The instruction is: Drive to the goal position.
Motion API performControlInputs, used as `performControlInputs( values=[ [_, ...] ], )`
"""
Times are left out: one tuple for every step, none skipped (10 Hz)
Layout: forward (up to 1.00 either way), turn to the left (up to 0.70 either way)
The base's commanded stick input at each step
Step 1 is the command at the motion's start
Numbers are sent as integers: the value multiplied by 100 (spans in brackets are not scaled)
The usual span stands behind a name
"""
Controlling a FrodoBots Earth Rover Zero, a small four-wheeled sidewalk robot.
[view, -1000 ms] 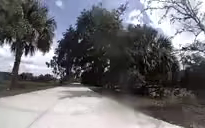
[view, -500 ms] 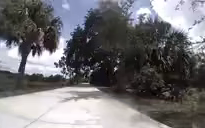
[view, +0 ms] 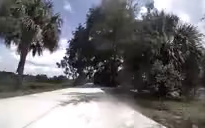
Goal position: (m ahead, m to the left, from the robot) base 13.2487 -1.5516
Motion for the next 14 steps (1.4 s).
performControlInputs(
  values=[
    [85,30],
    [85,0],
    [85,0],
    [85,0],
    [85,0],
    [85,0],
    [85,0],
    [85,0],
    [85,0],
    [85,0],
    [80,0],
    [70,0],
    [70,0],
    [70,0]
  ],
)
